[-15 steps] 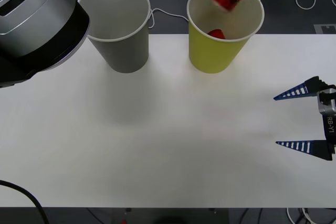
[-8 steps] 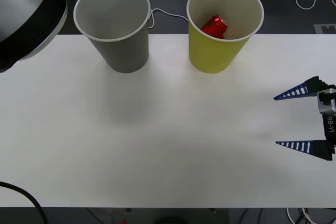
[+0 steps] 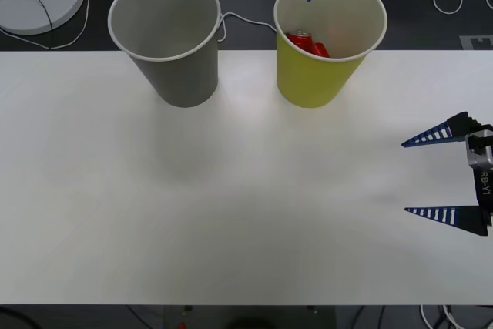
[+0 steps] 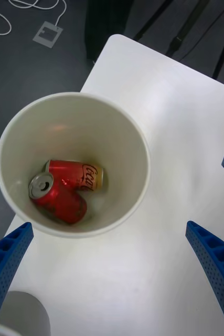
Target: Put the can into the green bin and the plastic bottle into the gray bin
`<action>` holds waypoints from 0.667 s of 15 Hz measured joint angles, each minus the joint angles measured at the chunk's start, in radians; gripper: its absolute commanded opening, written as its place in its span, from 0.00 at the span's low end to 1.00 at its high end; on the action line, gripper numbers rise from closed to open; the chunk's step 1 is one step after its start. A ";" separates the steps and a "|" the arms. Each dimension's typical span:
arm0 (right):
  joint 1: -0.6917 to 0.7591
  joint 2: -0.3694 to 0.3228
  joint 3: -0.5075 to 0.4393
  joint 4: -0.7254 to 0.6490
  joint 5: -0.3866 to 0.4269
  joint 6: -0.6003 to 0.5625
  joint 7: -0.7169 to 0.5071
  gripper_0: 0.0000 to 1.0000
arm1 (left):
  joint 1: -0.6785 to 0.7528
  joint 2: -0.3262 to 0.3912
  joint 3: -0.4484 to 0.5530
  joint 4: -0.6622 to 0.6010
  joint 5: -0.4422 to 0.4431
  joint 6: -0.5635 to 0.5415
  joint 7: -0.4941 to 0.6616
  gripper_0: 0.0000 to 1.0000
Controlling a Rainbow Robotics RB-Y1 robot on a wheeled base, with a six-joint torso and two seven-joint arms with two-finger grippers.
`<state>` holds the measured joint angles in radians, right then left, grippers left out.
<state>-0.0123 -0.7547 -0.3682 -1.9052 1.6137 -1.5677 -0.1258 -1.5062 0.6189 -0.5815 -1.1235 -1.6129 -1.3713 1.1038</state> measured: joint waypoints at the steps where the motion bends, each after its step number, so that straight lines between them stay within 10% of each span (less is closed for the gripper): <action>1: 0.000 0.000 0.000 0.000 0.000 0.000 0.000 1.00 | 0.060 0.026 0.057 -0.061 -0.025 -0.029 -0.009 1.00; 10: 0.000 0.000 0.000 0.000 0.000 0.000 0.000 1.00 | 0.525 0.198 0.506 -0.345 -0.045 -0.199 -0.303 1.00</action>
<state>-0.0123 -0.7547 -0.3682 -1.9052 1.6137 -1.5677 -0.1258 -0.9807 0.8171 -0.0753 -1.4684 -1.6579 -1.5708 0.8007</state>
